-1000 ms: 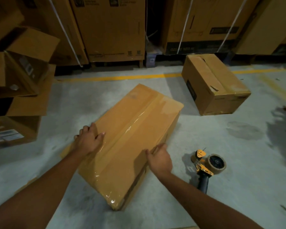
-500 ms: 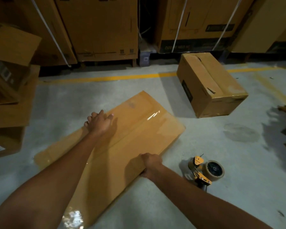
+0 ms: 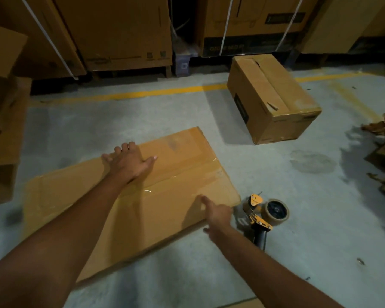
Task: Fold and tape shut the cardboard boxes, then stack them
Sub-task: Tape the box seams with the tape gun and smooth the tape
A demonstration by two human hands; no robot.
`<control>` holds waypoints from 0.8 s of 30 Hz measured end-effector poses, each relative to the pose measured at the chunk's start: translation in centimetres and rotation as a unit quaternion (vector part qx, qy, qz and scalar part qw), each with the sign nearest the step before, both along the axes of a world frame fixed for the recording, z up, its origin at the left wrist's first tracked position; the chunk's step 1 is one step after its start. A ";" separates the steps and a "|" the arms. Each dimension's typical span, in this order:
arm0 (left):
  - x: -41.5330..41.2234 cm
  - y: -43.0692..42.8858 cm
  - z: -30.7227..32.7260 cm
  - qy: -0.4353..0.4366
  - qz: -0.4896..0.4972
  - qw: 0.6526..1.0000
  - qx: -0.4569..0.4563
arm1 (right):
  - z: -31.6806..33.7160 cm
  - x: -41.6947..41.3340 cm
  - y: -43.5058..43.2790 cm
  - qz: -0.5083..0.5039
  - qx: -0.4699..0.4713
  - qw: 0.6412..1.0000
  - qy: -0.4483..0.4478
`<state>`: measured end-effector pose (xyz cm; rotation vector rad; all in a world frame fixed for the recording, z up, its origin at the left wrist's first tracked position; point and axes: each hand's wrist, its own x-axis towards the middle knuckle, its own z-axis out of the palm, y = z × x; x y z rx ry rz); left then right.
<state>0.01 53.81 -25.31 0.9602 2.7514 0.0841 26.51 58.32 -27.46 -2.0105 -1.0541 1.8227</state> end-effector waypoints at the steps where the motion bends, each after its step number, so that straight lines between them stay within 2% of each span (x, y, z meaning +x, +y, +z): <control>1: 0.2 -0.3 0.0 -0.004 -0.002 1.000 -0.005 | 0.0 0.5 1.4 -0.019 0.050 0.998 -0.020; 3: 0.7 -0.9 0.1 -0.012 0.004 1.000 -0.023 | 0.5 1.8 3.1 -0.012 0.141 0.990 -0.026; 5: 1.2 -1.2 0.7 -0.022 0.014 0.998 -0.049 | 0.7 3.1 3.8 0.050 0.191 0.980 -0.024; 8: 1.2 -0.4 1.7 -0.051 0.043 0.988 -0.137 | 0.7 4.8 3.3 0.147 0.203 0.967 -0.055; 12: -1.2 0.4 -0.9 -0.113 0.068 0.964 -0.232 | 0.4 6.7 3.3 0.230 0.244 0.937 -0.102; 14: 0.1 0.8 -0.8 -0.098 0.055 0.973 -0.202 | -0.1 7.0 4.1 0.230 0.265 0.931 -0.099; 18: 5.3 2.7 -0.5 -0.026 -0.119 0.989 -0.083 | -3.3 8.6 5.9 0.115 0.239 0.960 -0.090; 20: 6.5 4.2 -1.3 -0.018 -0.172 0.984 -0.048 | -6.3 10.6 6.7 0.094 0.202 0.967 -0.123; 24: 7.0 6.9 -2.8 0.005 -0.169 0.985 -0.024 | -11.3 14.5 7.5 0.041 0.061 0.964 -0.254</control>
